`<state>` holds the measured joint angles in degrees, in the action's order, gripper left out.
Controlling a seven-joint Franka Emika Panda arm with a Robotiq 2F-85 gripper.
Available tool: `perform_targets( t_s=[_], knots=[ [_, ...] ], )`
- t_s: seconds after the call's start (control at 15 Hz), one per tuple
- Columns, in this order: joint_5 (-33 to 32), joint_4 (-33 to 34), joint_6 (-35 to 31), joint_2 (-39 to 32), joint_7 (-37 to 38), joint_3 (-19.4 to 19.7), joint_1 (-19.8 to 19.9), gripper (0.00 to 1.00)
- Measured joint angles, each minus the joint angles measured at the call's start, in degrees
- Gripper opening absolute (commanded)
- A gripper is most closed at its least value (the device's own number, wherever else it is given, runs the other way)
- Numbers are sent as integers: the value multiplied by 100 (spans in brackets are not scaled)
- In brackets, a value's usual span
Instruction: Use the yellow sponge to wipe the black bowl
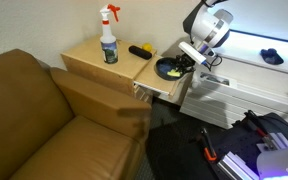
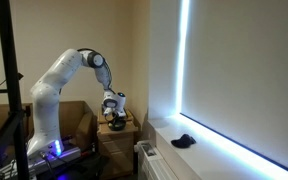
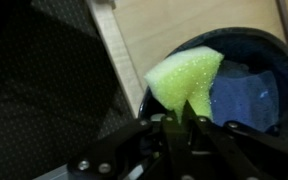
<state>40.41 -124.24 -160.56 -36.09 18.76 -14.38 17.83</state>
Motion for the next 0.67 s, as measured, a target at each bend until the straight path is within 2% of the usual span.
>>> perform_targets(
  t_s=[0.27, 0.67],
  knots=[
    [-1080, -260, 27, 396, 1029, 1557, -1605, 3],
    [-3450, -386, -239, 427, 2663, 3442, -3468, 3]
  ],
)
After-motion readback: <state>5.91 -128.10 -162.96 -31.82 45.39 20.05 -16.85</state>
